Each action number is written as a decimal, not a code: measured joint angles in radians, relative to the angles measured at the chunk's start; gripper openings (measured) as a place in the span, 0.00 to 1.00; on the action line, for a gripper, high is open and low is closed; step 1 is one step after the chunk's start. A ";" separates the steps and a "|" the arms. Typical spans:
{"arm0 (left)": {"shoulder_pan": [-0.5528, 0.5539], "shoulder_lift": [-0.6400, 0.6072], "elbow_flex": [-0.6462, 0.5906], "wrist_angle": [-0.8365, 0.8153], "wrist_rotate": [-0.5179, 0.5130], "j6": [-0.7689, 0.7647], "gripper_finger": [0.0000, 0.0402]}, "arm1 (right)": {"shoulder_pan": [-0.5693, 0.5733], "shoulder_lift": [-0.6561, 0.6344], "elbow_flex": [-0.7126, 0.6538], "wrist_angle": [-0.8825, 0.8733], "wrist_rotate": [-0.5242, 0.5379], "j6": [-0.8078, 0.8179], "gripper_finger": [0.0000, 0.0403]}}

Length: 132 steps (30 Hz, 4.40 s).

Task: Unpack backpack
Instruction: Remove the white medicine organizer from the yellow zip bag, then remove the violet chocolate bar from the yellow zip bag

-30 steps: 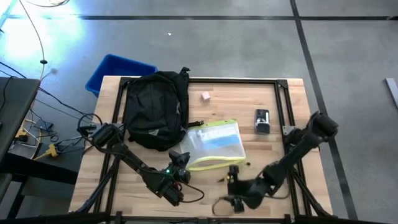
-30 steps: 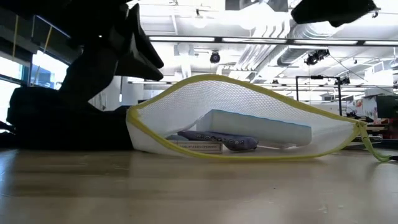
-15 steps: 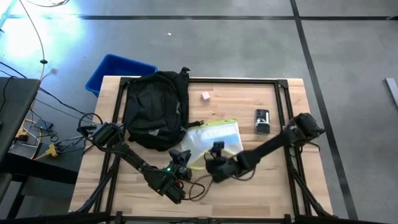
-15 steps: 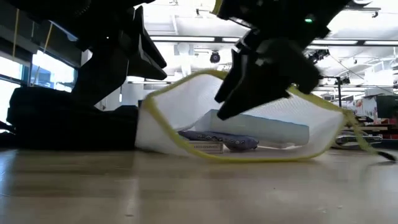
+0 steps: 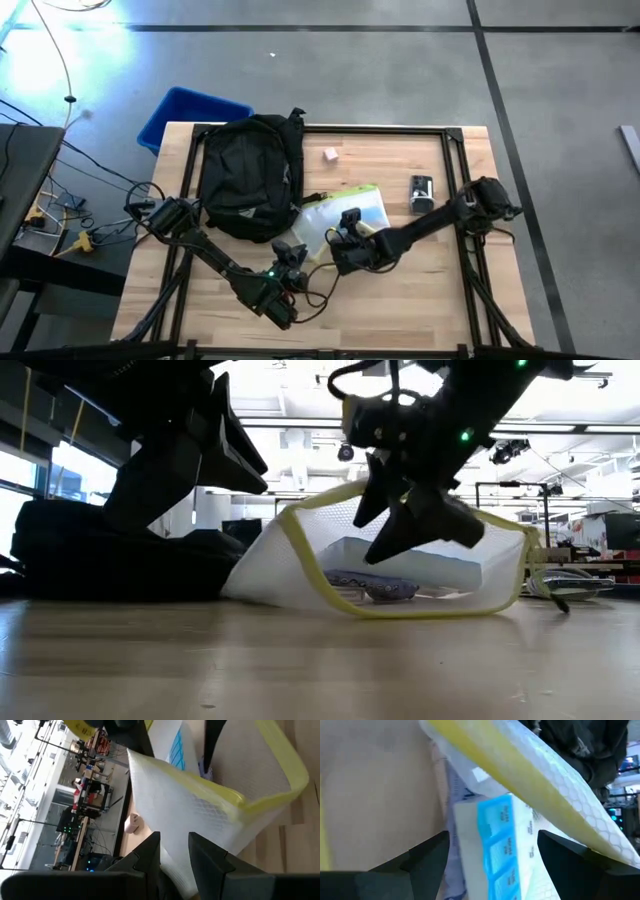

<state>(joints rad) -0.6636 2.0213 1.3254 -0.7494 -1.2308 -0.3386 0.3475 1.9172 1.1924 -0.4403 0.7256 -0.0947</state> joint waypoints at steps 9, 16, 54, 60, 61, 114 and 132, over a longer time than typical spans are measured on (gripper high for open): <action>0.000 0.000 0.000 -0.001 0.000 0.000 0.21 | -0.028 0.102 -0.002 0.122 0.128 -0.077 0.71; -0.001 0.000 0.000 0.000 0.000 0.000 0.21 | -0.061 0.114 -0.003 0.125 0.138 -0.002 0.43; -0.001 0.000 0.001 0.014 -0.003 -0.001 0.21 | 0.319 0.038 0.541 -1.128 0.566 0.715 0.31; -0.005 0.000 0.001 0.013 -0.010 0.000 0.21 | -0.010 -0.136 0.087 -0.761 0.574 0.543 0.31; -0.005 0.000 0.001 0.013 -0.010 0.000 0.21 | -0.068 -0.153 0.025 -0.669 0.550 0.484 0.31; 0.013 0.000 0.000 0.029 -0.036 0.000 0.21 | 0.199 -0.246 -0.223 0.383 -0.368 0.255 0.80; 0.022 0.000 0.000 0.050 -0.031 0.019 0.21 | -0.101 -0.065 -0.224 0.346 -0.409 0.291 0.61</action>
<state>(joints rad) -0.6418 2.0209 1.3258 -0.6991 -1.2613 -0.3199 0.2462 1.8526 0.9680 -0.0946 0.3167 0.1963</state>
